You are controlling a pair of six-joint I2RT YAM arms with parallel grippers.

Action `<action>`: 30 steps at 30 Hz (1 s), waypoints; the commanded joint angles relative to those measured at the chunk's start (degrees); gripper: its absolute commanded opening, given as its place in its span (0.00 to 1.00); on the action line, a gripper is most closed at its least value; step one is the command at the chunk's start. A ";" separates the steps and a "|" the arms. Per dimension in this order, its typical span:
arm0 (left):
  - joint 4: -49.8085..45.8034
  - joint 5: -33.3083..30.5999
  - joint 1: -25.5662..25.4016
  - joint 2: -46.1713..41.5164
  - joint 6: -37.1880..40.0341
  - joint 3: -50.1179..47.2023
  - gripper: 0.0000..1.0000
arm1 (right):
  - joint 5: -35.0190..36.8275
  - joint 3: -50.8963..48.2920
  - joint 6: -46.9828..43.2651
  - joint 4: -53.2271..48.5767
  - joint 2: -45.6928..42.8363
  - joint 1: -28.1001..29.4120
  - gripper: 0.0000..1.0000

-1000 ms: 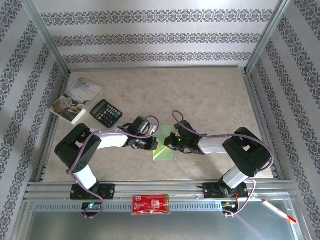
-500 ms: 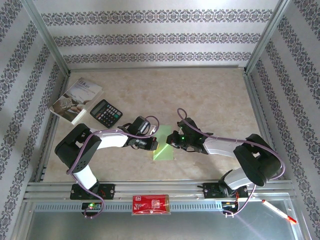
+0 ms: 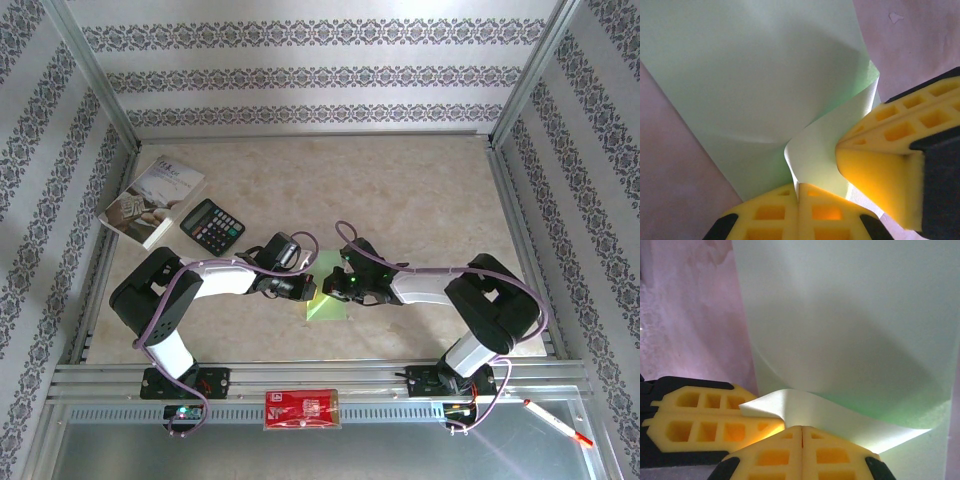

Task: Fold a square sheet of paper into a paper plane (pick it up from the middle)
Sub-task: Fold the triangle a second time at the center of the table.

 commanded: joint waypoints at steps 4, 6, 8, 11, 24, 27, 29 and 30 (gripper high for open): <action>-6.24 -4.84 0.58 2.56 1.52 -1.07 0.00 | -0.44 -1.60 -2.29 1.15 1.83 -1.59 0.00; -6.22 -4.90 0.58 2.66 1.52 -1.04 0.00 | -0.81 -1.84 -2.62 1.36 2.73 -1.98 0.00; -6.19 -4.95 0.58 2.66 1.50 -1.02 0.00 | -0.82 -2.13 -2.87 1.65 3.19 -2.17 0.00; -6.37 -4.97 0.58 2.63 1.60 -1.08 0.00 | -1.08 -2.33 -3.11 1.78 3.77 -2.38 0.00; -7.39 -5.29 0.54 -0.17 0.83 0.38 0.07 | -1.38 -3.34 -3.15 1.85 3.30 -2.72 0.00; -7.90 -5.17 0.58 -1.50 0.28 0.52 0.14 | -1.29 -3.69 -3.02 2.01 3.13 -2.78 0.00; -8.48 -5.43 0.58 -2.62 0.11 0.73 0.18 | -1.24 -3.99 -2.93 2.20 2.98 -2.73 0.00; -8.92 -5.60 0.58 -3.32 0.11 0.80 0.20 | -1.19 -4.08 -2.92 2.22 2.86 -2.71 0.00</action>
